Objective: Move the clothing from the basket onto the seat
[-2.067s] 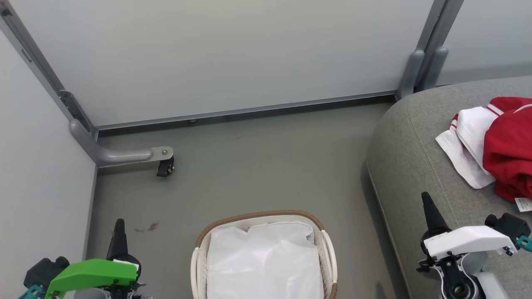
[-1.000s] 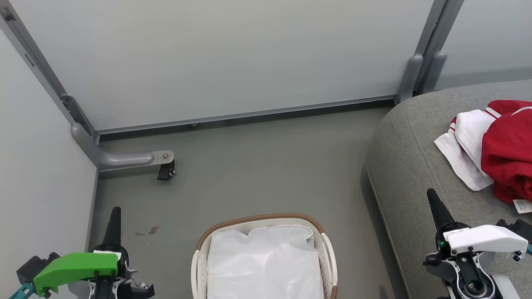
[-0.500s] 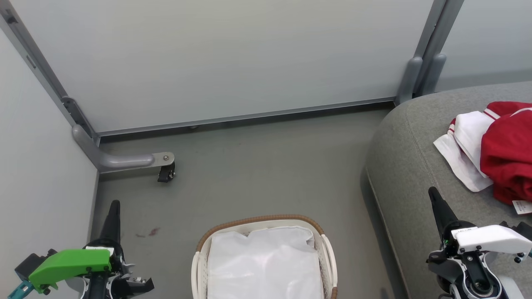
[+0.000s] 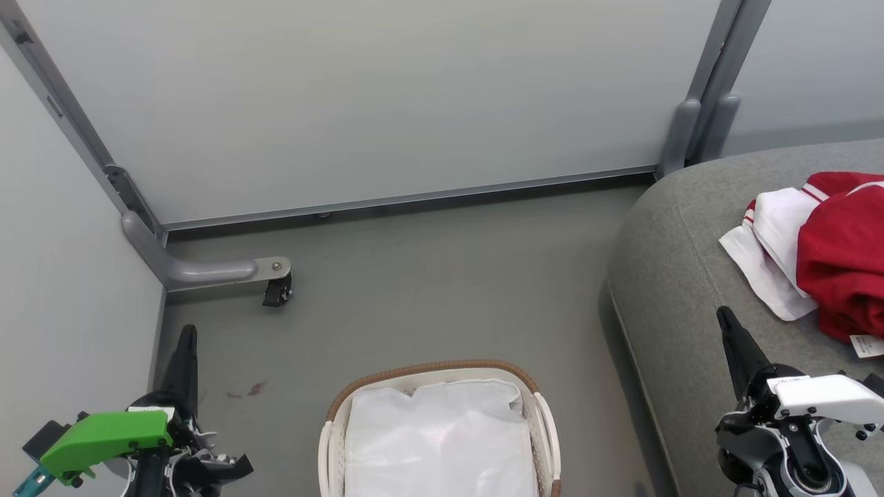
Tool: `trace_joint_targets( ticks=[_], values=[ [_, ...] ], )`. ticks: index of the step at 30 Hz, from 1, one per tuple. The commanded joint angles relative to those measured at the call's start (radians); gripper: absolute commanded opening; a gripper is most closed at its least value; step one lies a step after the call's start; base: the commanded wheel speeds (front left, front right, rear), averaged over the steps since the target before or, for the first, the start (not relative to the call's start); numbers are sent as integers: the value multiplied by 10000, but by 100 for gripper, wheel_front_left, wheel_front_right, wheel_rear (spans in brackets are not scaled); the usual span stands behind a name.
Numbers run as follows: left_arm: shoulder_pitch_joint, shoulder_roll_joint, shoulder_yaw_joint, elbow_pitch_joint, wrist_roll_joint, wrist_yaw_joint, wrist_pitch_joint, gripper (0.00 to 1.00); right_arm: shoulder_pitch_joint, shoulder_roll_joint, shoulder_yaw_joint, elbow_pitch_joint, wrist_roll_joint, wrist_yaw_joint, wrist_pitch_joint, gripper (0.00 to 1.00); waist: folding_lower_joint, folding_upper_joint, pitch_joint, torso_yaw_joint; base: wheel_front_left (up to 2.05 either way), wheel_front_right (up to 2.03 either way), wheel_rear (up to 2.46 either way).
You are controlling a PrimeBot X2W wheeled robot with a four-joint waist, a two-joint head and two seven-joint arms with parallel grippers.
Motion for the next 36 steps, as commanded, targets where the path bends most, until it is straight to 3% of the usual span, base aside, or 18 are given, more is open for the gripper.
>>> trace_joint_targets(
  ticks=[1,36],
  values=[
    [-171,68,45,-53,-209,-59,47,0,106,-65,-45,-63,208,-7,81,0,0,0,-7,0,0,0,0],
    [-148,69,43,-48,-216,-60,67,0,110,-64,-43,-61,229,-7,78,0,0,0,-13,0,0,0,0]
  ],
)
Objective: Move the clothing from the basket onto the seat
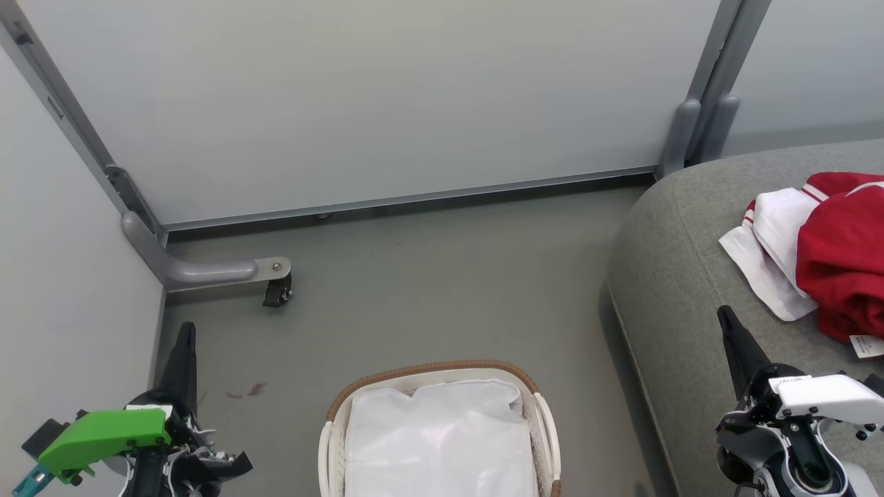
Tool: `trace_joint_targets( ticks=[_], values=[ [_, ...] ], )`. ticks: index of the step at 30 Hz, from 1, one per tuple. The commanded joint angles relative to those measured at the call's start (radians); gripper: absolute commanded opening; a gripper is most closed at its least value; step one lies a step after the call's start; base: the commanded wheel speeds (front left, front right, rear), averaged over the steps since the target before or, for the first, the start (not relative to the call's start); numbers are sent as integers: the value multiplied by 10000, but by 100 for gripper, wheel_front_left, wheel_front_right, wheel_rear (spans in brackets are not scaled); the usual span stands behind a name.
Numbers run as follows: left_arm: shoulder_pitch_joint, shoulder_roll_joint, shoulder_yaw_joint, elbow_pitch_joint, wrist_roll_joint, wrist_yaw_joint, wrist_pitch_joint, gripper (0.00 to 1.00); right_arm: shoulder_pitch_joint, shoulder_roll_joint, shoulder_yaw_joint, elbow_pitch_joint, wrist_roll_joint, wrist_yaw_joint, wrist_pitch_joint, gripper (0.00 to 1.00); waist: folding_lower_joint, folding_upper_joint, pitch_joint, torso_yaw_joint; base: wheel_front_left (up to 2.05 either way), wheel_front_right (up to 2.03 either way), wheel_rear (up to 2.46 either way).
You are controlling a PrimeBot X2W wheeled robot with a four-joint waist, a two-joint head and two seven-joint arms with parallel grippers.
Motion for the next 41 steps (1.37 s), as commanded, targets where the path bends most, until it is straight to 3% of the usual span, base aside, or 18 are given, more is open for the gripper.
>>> trace_joint_targets(
  ticks=[1,41],
  values=[
    [-108,69,22,-14,-30,-54,31,0,105,-62,-20,-29,30,-7,32,0,0,-1,0,0,0,0,0],
    [-108,68,21,-15,-31,-51,29,0,106,-63,-18,-29,31,-7,30,0,0,-1,0,0,0,0,0]
  ],
)
